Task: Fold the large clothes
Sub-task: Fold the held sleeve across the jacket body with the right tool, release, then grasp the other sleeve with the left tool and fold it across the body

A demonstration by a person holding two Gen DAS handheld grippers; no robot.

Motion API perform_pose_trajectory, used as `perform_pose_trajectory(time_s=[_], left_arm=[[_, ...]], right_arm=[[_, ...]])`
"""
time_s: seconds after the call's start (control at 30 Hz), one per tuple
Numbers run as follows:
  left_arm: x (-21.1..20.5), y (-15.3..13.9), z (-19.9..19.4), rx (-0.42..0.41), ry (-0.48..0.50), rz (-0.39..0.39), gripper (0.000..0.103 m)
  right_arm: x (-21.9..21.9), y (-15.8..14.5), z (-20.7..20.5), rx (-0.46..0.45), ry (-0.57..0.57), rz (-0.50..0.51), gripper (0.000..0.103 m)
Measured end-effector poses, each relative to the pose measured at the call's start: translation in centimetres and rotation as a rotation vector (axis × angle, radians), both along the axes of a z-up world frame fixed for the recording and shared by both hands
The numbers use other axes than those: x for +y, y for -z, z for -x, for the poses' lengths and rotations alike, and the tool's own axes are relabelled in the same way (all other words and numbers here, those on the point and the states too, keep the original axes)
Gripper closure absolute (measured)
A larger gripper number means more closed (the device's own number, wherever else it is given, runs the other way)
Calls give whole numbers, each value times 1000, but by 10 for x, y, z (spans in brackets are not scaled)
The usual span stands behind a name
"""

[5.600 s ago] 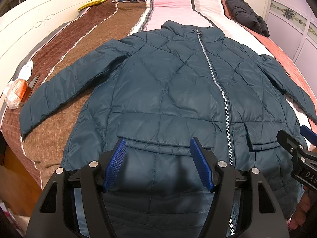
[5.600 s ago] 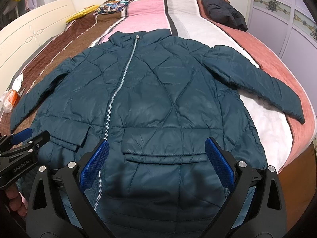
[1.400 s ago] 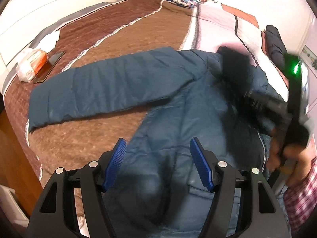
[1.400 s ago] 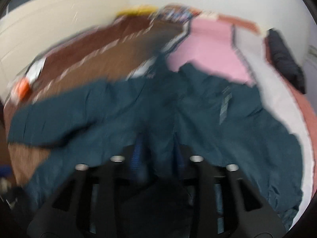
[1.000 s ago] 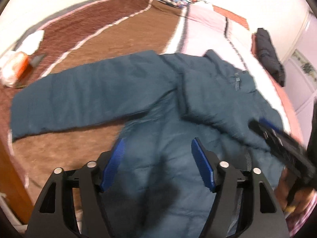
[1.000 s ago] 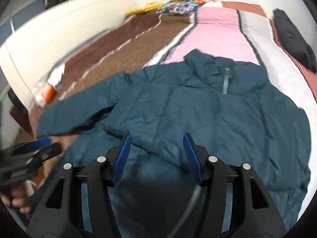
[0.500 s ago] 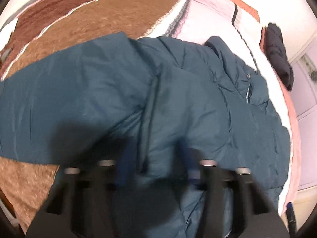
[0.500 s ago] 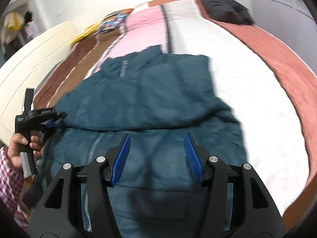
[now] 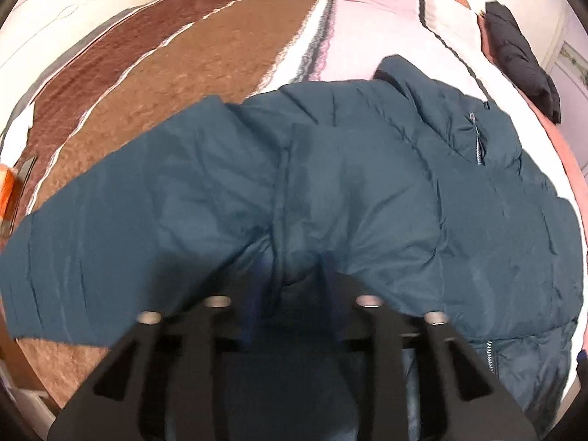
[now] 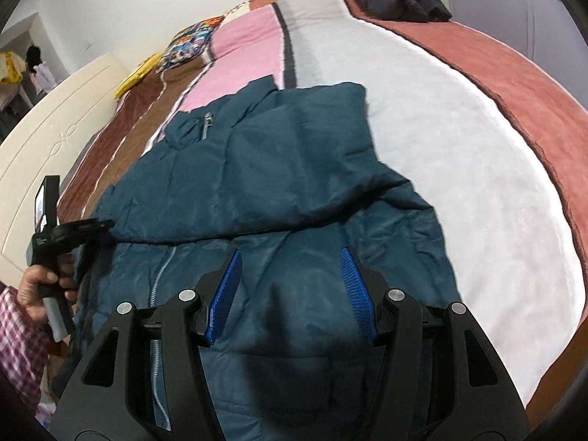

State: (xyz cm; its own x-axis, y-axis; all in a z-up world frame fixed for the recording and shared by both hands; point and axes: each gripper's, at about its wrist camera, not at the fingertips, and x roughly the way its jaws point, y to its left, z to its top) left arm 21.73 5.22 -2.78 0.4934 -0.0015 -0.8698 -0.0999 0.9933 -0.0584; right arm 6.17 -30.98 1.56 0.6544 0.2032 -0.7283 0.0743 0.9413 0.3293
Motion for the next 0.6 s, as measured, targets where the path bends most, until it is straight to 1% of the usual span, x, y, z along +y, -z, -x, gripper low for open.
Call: perform_pose_trajectory(time_s=[0.03,0.1,0.17,0.27,0.4,0.43,0.47,0.53,0.6], left_arm=[[5,-4,6,-8,-4,27,40],[17,-17,26,-55,-1,101,39],[27,-24,44,-73,3,132,38],[57,-29,76,-92,-47,176,37],[119,-23,118,-88,-208,240,37],[142,-19,131,-87,-276,266,37],[155,-17,136,-89,-315,282,37],[192,-10,152,-92,-428,309,37],[219,-3,159,-90,-505,339,37]], right_arm=[[3,-1,1,-1,-8,5,47],[11,-5,3,-5,-27,14,47],[19,-7,1,-7,-43,16,47],[34,-11,2,-12,-74,18,47],[61,-14,3,-13,-134,43,47],[66,-14,3,-12,-145,50,47],[73,-14,3,-11,-157,57,47],[83,-14,4,-9,-180,63,47],[94,-14,5,-10,-202,72,47]])
